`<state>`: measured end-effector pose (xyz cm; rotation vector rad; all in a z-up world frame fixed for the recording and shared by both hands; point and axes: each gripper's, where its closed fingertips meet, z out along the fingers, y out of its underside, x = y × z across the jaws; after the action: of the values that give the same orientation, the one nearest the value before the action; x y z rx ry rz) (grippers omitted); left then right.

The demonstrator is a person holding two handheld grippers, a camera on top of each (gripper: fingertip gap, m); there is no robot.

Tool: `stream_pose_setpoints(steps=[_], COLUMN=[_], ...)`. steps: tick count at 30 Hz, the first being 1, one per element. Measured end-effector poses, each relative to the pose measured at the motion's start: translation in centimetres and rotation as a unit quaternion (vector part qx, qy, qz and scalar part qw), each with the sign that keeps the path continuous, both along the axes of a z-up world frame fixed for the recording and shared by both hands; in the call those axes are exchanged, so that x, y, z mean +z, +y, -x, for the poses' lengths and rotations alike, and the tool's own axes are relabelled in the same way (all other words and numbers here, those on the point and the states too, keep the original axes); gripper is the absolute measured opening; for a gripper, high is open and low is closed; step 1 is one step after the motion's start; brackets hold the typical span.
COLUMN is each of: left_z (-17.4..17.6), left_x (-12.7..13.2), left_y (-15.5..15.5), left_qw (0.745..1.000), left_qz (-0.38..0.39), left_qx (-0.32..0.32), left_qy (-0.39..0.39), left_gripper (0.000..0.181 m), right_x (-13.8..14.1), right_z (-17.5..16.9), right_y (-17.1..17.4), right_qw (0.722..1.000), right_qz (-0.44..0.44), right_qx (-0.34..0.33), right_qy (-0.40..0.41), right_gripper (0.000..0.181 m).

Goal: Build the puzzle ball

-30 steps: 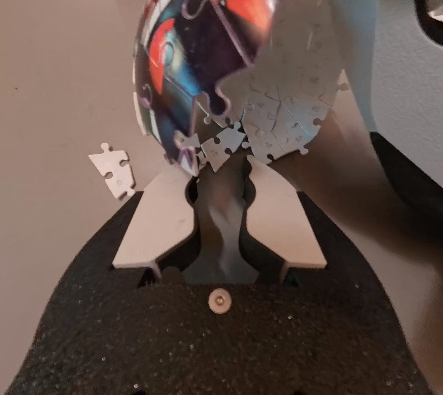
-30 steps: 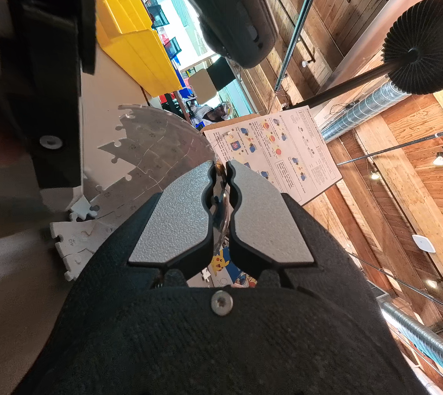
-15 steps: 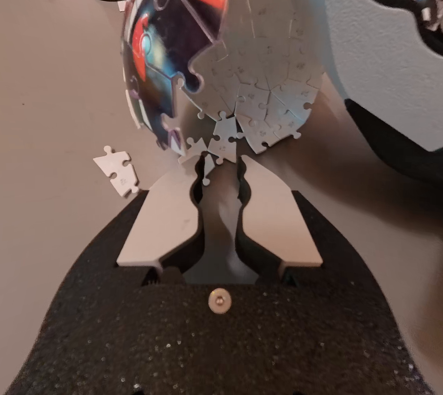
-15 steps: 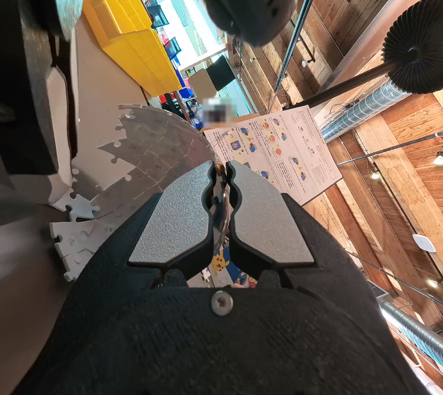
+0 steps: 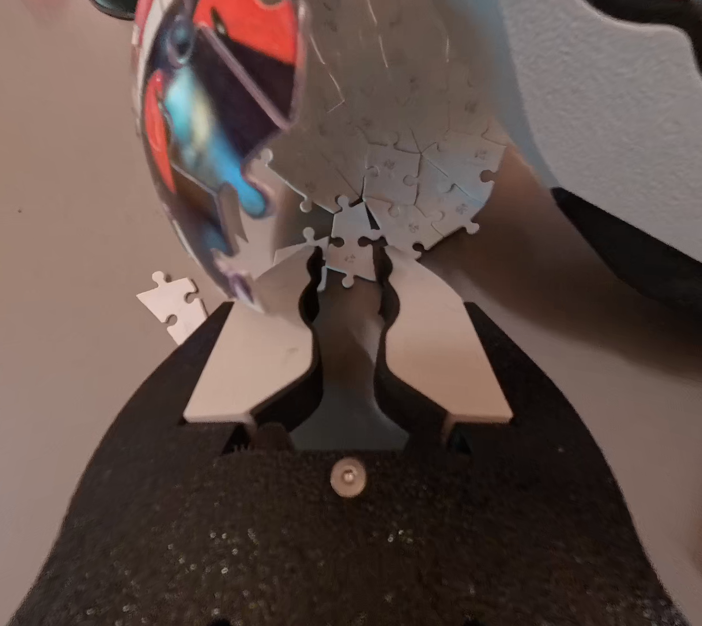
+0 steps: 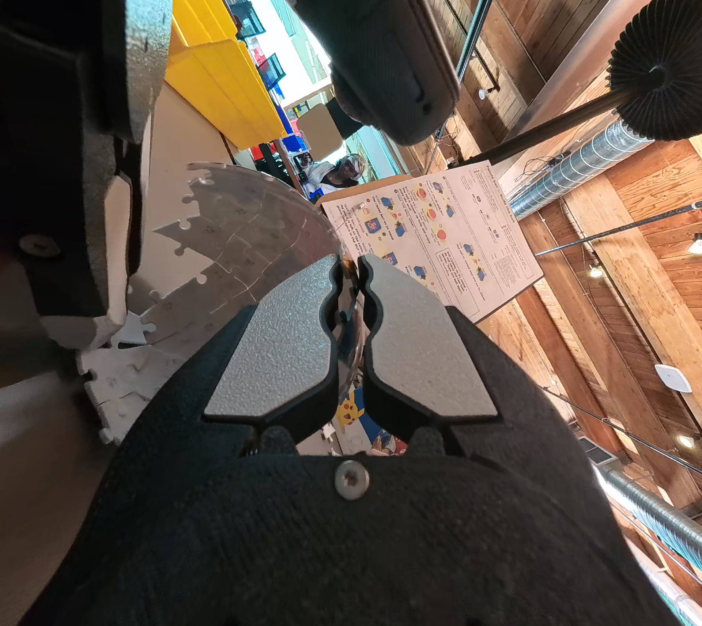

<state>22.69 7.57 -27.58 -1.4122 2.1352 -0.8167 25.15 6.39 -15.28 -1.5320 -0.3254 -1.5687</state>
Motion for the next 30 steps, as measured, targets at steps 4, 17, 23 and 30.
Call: stream_pose_setpoints(steps=[4,17,23,30], left_z=[0.2,0.2,0.3,0.7], left_x=[0.0,0.4,0.8,0.2], left_y=[-0.2,0.0,-0.1,-0.1], left_qw=[1.0,0.999,0.998,1.0], left_qz=[0.0,0.003,0.018,-0.003], left_qx=[0.003,0.03,0.046,0.028], left_qy=[-0.001,-0.016,-0.024,-0.007], left_gripper=[0.023,0.022,0.024,0.025], right_x=[0.0,0.1,0.1,0.1], right_z=[0.0,0.1,0.1,0.1], right_y=[-0.1,0.1,0.1,0.2], right_qw=[1.0,1.0,1.0,1.0], right_qz=[-0.001,0.001,0.002,0.002], right_qx=[0.0,0.002,0.003,0.005], right_qy=[0.001,-0.001,-0.002,-0.001], right_gripper=[0.007,0.007,0.007,0.007])
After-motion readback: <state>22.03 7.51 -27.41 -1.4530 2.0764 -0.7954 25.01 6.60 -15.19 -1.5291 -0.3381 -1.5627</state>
